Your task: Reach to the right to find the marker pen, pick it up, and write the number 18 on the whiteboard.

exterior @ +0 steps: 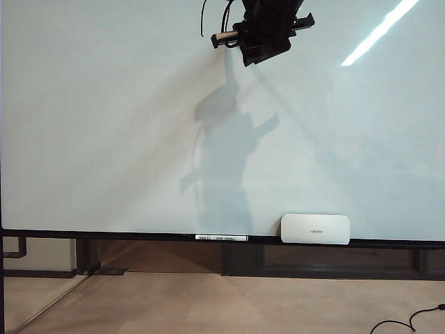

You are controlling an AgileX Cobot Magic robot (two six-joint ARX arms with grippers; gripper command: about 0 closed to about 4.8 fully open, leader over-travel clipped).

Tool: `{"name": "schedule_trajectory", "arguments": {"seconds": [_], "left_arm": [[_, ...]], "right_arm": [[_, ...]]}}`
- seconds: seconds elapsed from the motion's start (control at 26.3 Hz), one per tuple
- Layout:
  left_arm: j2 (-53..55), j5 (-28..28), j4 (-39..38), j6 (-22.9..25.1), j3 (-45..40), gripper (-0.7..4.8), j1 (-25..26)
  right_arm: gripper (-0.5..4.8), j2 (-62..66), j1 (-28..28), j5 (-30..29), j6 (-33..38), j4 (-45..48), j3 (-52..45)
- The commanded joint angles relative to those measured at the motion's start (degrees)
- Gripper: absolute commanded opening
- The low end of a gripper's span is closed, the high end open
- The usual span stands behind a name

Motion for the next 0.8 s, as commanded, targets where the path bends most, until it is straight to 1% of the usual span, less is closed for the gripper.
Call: {"name": "schedule_trajectory", "arguments": {"seconds": [0.04,0.19,0.3,0.49,0.65,0.8], "left_arm": [[0.04,0.04,0.35,0.07,0.31,-0.05,-0.04],[0.04,0.04,0.35,0.04,0.31,-0.05,-0.04],[0.04,0.04,0.35,0.04,0.31,-0.05,-0.04],[0.04,0.04,0.37,0.02,0.28,-0.05,-0.04],[0.04,0.04,0.35,0.02,0.28,-0.05,-0.04],[0.15,0.02,0.37,0.02,0.28,-0.05,-0.04]], "right_arm": [[-0.03,-2.32,1.01,1.01,0.11,1.53,0.2],[-0.03,-5.77,2.71,0.81,-2.62,7.32,0.22],[-0.03,-6.01,2.34,0.83,-5.49,12.74,0.39],[-0.03,-5.99,0.35,0.52,-6.23,13.35,0.59],[-0.03,-5.99,-1.38,-2.08,-6.19,13.33,0.59],[-0.03,-5.97,-1.38,-3.3,-6.21,13.38,0.59]]}}
